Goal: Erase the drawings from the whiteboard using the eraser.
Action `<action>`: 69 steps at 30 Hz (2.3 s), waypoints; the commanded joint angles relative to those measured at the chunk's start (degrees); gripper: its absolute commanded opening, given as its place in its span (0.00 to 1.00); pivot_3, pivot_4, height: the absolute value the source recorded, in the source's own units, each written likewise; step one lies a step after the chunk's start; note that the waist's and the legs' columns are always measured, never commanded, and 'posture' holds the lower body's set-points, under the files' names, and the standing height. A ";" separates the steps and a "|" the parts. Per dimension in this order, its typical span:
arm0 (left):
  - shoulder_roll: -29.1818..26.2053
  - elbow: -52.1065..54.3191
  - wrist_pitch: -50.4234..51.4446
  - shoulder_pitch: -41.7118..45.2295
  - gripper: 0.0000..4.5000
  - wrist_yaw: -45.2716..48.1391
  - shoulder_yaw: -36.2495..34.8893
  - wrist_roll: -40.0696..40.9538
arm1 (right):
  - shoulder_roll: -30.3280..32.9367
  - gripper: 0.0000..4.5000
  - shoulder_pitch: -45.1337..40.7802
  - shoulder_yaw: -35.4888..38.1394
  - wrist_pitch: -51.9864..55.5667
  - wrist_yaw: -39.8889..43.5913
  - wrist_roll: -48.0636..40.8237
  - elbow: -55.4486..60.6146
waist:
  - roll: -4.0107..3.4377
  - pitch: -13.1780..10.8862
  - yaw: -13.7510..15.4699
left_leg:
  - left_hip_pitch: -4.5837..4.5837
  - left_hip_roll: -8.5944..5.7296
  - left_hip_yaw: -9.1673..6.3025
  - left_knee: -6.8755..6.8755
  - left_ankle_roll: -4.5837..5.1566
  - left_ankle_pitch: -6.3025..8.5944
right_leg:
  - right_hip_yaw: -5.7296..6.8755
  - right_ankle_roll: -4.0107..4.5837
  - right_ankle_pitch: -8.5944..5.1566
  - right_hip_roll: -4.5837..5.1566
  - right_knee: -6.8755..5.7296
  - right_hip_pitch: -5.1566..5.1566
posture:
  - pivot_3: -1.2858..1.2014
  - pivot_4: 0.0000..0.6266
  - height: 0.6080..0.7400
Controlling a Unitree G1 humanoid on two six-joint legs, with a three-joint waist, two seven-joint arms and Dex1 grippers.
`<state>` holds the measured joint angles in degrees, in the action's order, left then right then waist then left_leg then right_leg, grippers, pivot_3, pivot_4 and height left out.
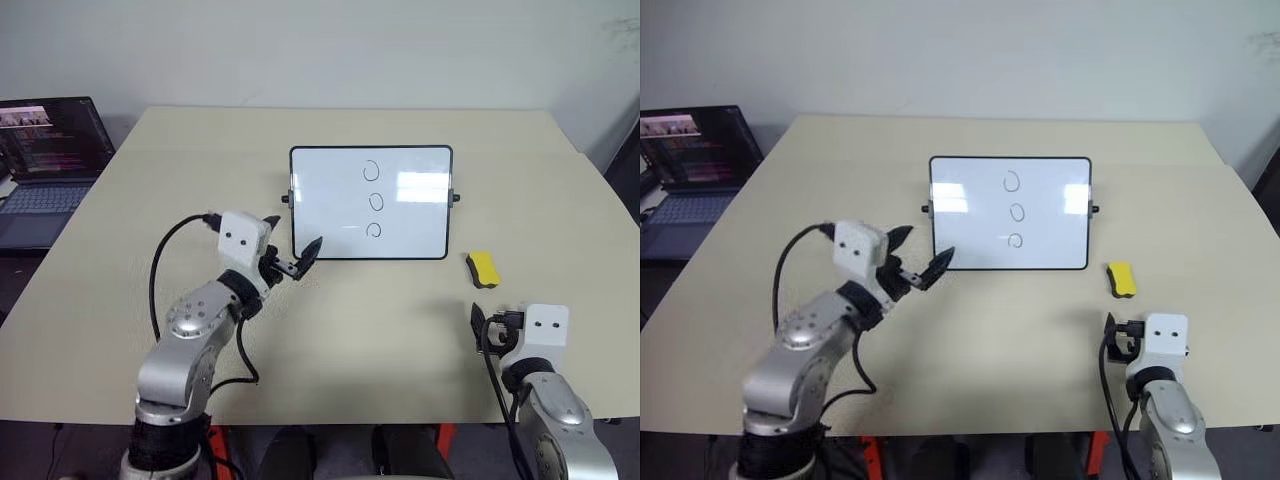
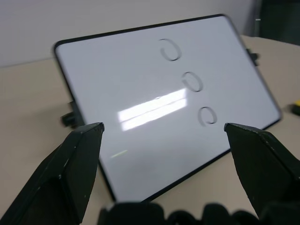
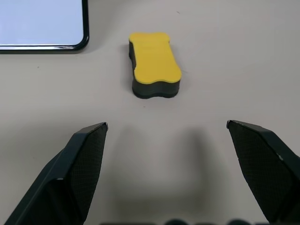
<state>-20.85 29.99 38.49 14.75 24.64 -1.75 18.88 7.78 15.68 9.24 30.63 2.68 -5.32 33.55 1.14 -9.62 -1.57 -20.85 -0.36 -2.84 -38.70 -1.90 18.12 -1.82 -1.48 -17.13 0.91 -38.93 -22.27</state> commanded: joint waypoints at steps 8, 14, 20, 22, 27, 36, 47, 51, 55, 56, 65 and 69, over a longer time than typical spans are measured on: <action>-4.99 2.39 6.06 3.66 1.00 5.56 0.40 7.25 | 0.19 0.99 -0.82 0.09 -0.90 0.06 0.28 0.85 | -0.01 -0.01 -0.10 | 0.01 0.00 0.00 0.00 -0.01 0.00 | -0.03 0.00 0.00 0.00 0.00 -0.01 | 0.52 0.24 1.00; -7.00 2.82 5.60 2.27 1.00 6.56 1.22 7.66 | 0.26 0.99 -1.60 0.08 -0.74 -0.10 0.41 0.59 | -0.02 -0.01 -0.08 | 0.01 0.00 0.00 0.00 -0.01 0.00 | -0.03 0.00 0.00 0.00 0.00 -0.01 | 0.52 0.24 1.00; -8.34 2.42 4.26 1.81 1.00 7.61 2.34 7.21 | 0.44 0.99 -2.24 0.34 -0.63 -0.31 0.37 0.16 | -0.02 -0.01 -0.06 | 0.01 0.00 0.00 0.00 -0.01 0.00 | -0.03 0.00 0.00 0.00 0.00 -0.01 | 0.52 0.24 1.00; -8.42 2.00 3.78 1.99 1.00 7.62 2.39 7.04 | 0.57 0.99 -2.40 0.36 -0.61 -0.26 0.34 0.08 | -0.02 -0.01 -0.06 | 0.01 0.00 0.00 0.00 -0.01 0.00 | -0.03 0.00 0.00 0.00 0.00 -0.01 | 0.52 0.24 1.00; -8.60 1.16 3.46 2.38 1.00 8.18 2.15 7.62 | 0.84 0.99 -2.75 0.59 -0.44 -0.10 0.13 -0.08 | -0.02 -0.01 -0.06 | 0.01 0.00 0.00 0.01 0.00 0.00 | -0.03 0.00 0.00 0.00 0.01 -0.01 | 0.52 0.24 1.00; -8.90 -0.18 0.77 3.03 1.00 7.89 1.37 5.81 | 0.81 0.99 -2.86 0.61 -0.63 -0.33 0.18 -0.44 | -0.02 -0.01 -0.06 | 0.01 0.00 0.00 0.00 0.00 0.00 | -0.03 0.00 0.00 0.00 0.01 -0.01 | 0.52 0.24 1.00; -9.83 -1.29 -1.63 3.49 1.00 7.69 0.48 4.97 | 0.74 0.99 -3.29 0.50 -0.91 -0.30 0.19 -1.17 | -0.02 -0.01 -0.06 | 0.01 0.00 0.00 0.01 0.00 0.00 | -0.03 0.00 0.00 0.00 0.01 -0.01 | 0.52 0.24 1.00; -9.68 -1.46 -1.77 3.42 1.00 7.90 0.59 5.20 | 0.92 0.99 -3.63 0.44 -0.97 -0.16 0.17 -1.39 | -0.02 -0.01 -0.06 | 0.01 0.00 0.00 0.01 0.00 0.00 | -0.03 0.00 0.00 0.00 0.01 -0.01 | 0.52 0.24 1.00; -9.50 -1.99 -2.29 3.59 1.00 8.01 0.96 4.97 | 2.15 0.99 -4.30 0.92 -0.04 0.57 0.06 -1.42 | -0.02 -0.02 -0.06 | 0.00 0.00 0.00 0.00 0.00 0.00 | -0.03 0.00 0.00 0.00 0.01 -0.01 | 0.52 0.24 1.00; -9.51 -2.15 -2.44 3.66 1.00 8.09 1.03 4.92 | 2.92 0.99 -4.83 1.10 1.35 0.96 -0.09 -1.19 | -0.02 -0.02 -0.07 | 0.00 0.00 0.00 0.00 0.00 0.00 | -0.03 0.00 0.00 0.00 0.01 -0.01 | 0.52 0.24 1.00; -9.48 -3.71 -3.83 4.11 1.00 9.86 2.16 4.59 | 8.70 0.99 -17.25 6.26 23.63 3.25 -6.29 0.72 | -0.03 -0.02 -0.07 | 0.00 0.00 -0.01 0.00 0.01 0.00 | -0.01 0.01 0.00 0.00 -0.01 -0.02 | 0.52 0.24 1.00; -9.10 -4.11 -4.20 4.55 1.00 9.96 2.54 4.52 | 9.55 0.99 -23.04 6.64 31.14 3.45 -7.68 -0.66 | -0.02 -0.03 -0.08 | -0.02 -0.01 -0.01 0.00 0.02 0.01 | -0.02 0.01 0.00 0.00 0.01 -0.02 | 0.52 0.24 1.00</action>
<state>-30.03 24.80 35.75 18.25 34.44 0.90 23.71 16.59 -5.36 14.59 59.07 6.14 -12.20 31.91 1.12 -9.64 -1.65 -20.88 -0.37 -2.84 -38.70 -1.88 18.13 -1.84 -1.47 -17.12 0.91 -38.90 -22.29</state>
